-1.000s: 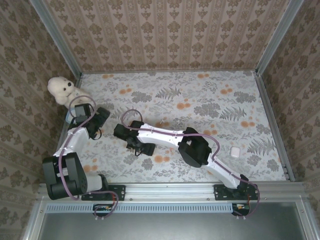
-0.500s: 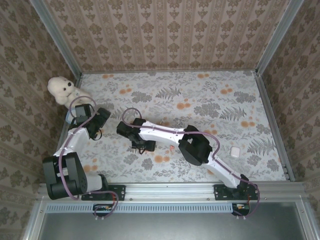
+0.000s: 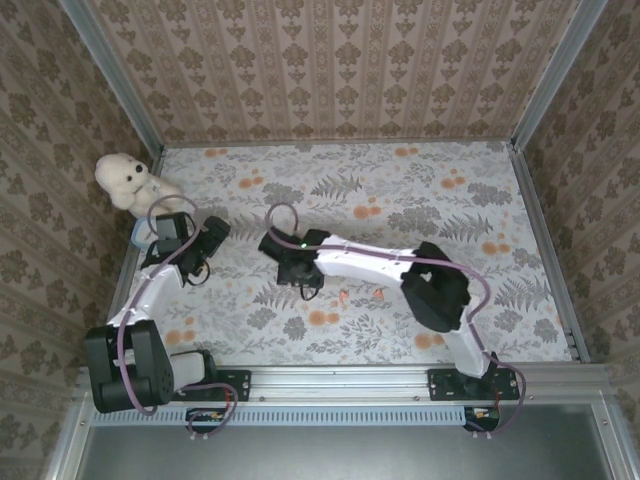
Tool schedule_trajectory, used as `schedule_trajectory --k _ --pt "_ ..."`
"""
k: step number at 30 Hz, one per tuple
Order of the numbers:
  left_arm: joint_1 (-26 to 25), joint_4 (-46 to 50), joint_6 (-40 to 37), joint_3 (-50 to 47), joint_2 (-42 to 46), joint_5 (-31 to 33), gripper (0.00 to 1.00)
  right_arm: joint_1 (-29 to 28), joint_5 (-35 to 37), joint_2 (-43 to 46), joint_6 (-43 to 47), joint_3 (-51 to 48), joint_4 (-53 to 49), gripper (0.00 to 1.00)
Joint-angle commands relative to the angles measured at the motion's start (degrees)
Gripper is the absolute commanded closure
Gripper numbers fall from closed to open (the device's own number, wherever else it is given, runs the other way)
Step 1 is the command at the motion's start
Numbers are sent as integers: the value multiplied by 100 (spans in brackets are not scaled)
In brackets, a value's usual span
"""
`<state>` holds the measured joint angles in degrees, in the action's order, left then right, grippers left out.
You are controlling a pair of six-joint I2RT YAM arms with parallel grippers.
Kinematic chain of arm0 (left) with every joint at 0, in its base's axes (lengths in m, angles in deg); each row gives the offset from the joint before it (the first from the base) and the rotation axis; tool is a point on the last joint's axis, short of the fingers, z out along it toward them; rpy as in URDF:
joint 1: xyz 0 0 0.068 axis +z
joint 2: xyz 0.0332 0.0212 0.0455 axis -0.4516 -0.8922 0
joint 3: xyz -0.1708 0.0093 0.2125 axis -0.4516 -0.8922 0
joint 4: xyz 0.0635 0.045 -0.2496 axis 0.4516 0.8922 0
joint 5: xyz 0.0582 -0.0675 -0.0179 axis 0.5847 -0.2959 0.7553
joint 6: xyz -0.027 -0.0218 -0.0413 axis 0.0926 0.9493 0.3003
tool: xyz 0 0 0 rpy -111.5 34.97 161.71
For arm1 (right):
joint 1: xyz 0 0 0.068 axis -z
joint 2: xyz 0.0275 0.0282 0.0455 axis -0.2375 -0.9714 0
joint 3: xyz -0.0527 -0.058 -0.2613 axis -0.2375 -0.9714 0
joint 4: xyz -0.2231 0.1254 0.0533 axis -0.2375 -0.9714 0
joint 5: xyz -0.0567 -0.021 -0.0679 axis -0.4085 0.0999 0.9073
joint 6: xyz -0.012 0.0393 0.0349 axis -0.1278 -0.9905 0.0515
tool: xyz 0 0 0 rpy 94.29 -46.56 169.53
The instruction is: Insert the wireless bluetooth earbuds into the charging case
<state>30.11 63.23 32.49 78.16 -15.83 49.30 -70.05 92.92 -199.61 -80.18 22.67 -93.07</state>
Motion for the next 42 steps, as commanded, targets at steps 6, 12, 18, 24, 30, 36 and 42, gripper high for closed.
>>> schedule_trajectory --k 6,12,18,24,30,36,42 --pt "-626 -2176 -38 -1159 527 -936 0 1122 -398 1123 -783 -919 1498 43" --pt "-1499 -3345 -522 -1608 835 -1036 0 1598 -797 1231 -1350 -1069 1920 43" --pt "-2279 -4371 -585 -1677 351 -719 0 1756 -1046 1209 -1898 -1048 2280 43" --pt "-2586 -5504 -434 -1400 -720 -890 4 1764 -1188 1198 -2256 -1037 2448 43" --pt "-2769 -6263 -263 -1123 -1452 -1065 11 1764 -1211 1222 -2371 -1047 2468 43" --pt "-2903 -6763 -131 -928 -1937 -1144 16 1761 -1198 1204 -2405 -1045 2463 43" --pt "-3062 -7025 -28 -754 -2271 -1192 19 1745 -1213 1189 -2400 -1041 2451 43"
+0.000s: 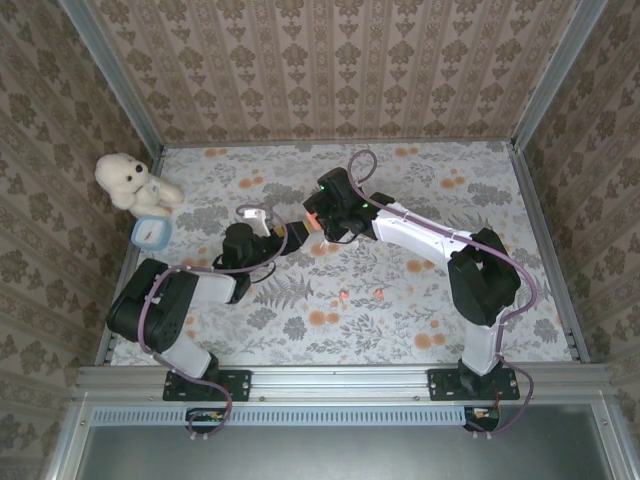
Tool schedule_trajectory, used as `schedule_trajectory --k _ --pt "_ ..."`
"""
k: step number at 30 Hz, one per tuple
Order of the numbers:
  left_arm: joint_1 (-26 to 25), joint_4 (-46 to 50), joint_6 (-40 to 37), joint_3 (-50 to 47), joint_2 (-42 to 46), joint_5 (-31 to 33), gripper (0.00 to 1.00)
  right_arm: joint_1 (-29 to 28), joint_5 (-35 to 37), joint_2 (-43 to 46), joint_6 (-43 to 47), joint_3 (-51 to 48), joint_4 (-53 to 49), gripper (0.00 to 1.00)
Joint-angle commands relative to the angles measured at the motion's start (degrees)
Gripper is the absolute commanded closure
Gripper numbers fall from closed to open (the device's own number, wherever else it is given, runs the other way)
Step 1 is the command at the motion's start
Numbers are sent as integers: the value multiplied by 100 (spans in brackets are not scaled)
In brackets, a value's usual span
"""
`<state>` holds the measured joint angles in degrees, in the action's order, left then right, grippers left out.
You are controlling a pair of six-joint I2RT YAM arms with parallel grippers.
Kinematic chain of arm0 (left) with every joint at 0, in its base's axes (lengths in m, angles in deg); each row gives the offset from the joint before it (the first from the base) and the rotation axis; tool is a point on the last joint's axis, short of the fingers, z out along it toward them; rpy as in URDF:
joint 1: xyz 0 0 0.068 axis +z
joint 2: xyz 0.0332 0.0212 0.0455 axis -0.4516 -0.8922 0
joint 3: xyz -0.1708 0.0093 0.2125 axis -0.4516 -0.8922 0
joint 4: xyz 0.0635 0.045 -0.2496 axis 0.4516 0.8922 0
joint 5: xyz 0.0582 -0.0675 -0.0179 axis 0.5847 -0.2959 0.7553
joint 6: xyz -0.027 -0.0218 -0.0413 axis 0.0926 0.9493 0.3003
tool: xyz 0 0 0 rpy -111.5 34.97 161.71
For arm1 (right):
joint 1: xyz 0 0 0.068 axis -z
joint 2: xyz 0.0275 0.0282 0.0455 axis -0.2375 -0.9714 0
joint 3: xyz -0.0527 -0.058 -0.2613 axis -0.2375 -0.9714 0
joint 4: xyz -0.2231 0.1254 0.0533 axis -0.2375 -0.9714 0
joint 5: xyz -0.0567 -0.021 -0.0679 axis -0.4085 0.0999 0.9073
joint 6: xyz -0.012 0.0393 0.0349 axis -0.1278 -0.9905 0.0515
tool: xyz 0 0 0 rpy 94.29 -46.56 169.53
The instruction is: Insert the wireless bluetooth earbuds into the charging case
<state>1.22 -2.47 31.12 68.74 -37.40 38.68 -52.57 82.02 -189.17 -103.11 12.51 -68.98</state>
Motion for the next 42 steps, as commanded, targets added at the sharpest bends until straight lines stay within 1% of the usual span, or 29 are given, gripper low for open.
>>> schedule_trajectory --k 1,8,22,26,30,36,38,41,42 --pt "-192 -485 122 217 -149 -126 20 -10 -125 140 -108 -28 40 43" --pt "-250 -727 231 395 -444 -146 23 -22 -161 110 -117 1 54 43" --pt "-259 -1102 443 579 -846 -41 36 -46 -195 137 -116 -37 47 44" --pt "-259 -1156 470 637 -917 -45 45 -43 -188 142 -116 -51 49 44" --pt "-267 -1209 505 645 -961 -56 57 -46 -178 156 -116 -61 44 44" --pt "-267 -1263 543 624 -1005 -73 71 -46 -206 162 -129 -41 95 44" --pt "-267 -1297 556 617 -1022 -81 76 -40 -204 188 -134 -39 106 41" --pt "-267 -1314 591 614 -1023 -107 83 37 -187 280 -134 -19 166 27" --pt "-268 -1314 604 607 -1014 -110 84 86 -162 339 -121 -16 195 24"
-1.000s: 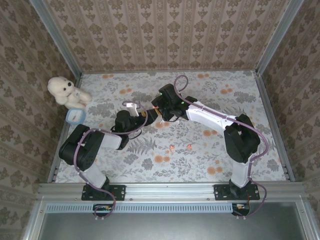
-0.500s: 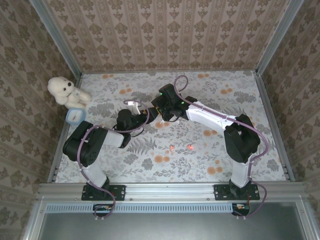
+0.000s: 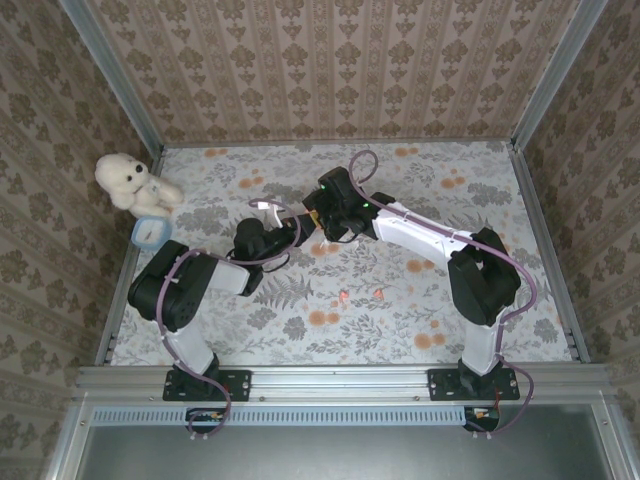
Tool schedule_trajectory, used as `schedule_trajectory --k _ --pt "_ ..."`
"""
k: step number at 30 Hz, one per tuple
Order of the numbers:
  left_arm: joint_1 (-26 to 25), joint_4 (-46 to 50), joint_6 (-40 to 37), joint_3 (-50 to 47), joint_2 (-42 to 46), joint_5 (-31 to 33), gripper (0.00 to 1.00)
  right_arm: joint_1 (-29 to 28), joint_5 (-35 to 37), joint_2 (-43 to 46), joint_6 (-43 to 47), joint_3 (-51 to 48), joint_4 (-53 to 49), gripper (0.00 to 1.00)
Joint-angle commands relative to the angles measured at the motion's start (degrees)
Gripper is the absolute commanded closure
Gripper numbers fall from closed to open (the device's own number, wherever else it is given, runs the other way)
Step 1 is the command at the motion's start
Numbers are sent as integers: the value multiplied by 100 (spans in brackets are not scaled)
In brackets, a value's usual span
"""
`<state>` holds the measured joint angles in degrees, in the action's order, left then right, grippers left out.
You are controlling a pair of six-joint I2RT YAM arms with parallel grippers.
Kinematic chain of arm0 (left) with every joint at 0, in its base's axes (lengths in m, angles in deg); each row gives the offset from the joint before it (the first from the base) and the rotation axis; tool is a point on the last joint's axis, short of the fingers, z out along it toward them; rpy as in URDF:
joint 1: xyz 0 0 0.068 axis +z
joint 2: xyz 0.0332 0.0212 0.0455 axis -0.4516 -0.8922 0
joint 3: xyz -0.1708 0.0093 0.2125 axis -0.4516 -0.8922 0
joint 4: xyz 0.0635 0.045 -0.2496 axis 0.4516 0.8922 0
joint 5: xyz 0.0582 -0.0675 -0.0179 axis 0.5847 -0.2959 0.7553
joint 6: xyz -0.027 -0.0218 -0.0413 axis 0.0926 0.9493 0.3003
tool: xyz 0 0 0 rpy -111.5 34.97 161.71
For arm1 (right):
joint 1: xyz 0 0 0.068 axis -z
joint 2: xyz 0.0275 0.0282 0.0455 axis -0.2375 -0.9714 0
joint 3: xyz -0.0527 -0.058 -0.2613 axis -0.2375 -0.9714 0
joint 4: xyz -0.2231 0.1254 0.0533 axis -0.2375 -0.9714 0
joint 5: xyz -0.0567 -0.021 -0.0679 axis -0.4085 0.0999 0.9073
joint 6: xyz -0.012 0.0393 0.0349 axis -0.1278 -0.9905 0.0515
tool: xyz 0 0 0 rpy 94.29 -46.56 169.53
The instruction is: Insert the wireless bluetooth earbuds into the charging case
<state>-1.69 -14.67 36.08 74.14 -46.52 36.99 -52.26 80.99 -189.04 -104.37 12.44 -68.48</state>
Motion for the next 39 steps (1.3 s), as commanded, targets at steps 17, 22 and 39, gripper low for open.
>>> schedule_trajectory --k 17,22,39 --pt "522 2794 -1012 833 1252 -1759 100 1188 -1671 3072 4815 -2157 1355 13" --pt "568 3938 -1493 1387 1487 -2490 100 1163 -2389 3573 5867 -2521 1142 14" --pt "21 5303 -2047 2282 1792 -2675 100 1012 -2678 3258 5681 -2837 1983 18"
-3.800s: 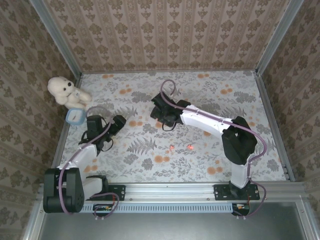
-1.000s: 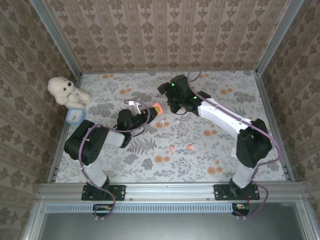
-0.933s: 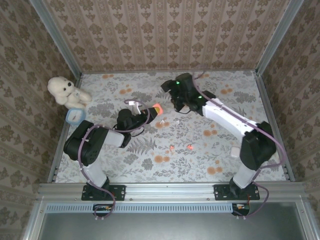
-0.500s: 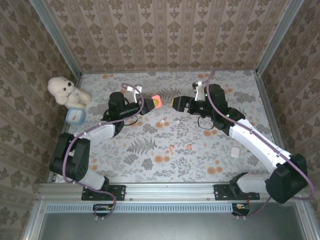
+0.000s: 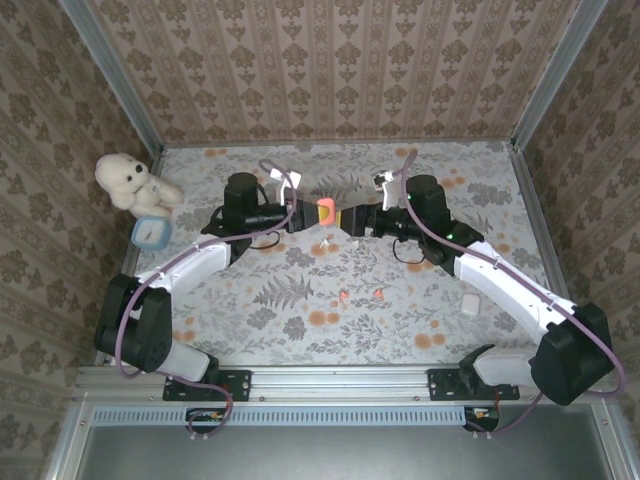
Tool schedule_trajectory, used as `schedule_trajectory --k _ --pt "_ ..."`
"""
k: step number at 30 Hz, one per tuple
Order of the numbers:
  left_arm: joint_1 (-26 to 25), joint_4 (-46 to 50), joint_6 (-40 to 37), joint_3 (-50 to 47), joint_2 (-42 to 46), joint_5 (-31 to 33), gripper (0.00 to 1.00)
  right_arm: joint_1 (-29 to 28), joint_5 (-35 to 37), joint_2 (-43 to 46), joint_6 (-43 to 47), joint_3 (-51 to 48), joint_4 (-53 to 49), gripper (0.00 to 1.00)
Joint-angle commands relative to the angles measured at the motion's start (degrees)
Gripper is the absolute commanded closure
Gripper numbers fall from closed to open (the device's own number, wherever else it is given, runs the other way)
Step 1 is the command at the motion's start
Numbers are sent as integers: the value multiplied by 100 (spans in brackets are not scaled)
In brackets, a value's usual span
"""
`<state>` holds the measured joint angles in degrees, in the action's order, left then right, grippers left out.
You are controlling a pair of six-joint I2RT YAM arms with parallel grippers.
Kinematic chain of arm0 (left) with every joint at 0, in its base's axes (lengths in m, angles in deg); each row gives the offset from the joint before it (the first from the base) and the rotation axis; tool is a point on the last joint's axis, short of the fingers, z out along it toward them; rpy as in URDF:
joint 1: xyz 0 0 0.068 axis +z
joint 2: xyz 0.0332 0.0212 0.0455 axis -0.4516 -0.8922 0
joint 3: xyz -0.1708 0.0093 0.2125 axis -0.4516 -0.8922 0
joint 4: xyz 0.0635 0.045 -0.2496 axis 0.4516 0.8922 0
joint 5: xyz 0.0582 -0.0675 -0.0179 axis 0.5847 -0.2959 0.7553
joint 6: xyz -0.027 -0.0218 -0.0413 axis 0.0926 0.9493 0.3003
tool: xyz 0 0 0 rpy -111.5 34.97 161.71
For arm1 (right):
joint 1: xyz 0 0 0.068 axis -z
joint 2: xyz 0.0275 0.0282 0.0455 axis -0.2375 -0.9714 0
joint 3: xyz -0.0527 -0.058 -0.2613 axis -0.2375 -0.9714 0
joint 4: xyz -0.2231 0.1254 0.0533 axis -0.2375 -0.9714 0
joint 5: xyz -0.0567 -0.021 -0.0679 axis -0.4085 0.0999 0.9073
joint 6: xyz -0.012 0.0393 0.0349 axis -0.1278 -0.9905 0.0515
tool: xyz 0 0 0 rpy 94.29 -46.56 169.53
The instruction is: Insert the wireless bluetooth earbuds into the charging case
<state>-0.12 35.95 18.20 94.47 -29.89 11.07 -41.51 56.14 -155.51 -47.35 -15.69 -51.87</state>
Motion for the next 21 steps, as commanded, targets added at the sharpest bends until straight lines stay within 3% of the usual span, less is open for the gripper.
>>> schedule_trajectory --k 1,21 --pt "-160 240 -259 280 116 -70 100 -77 -185 -129 -24 -15 339 19" --pt "-204 29 43 391 605 -368 100 404 248 -740 -412 -743 962 28"
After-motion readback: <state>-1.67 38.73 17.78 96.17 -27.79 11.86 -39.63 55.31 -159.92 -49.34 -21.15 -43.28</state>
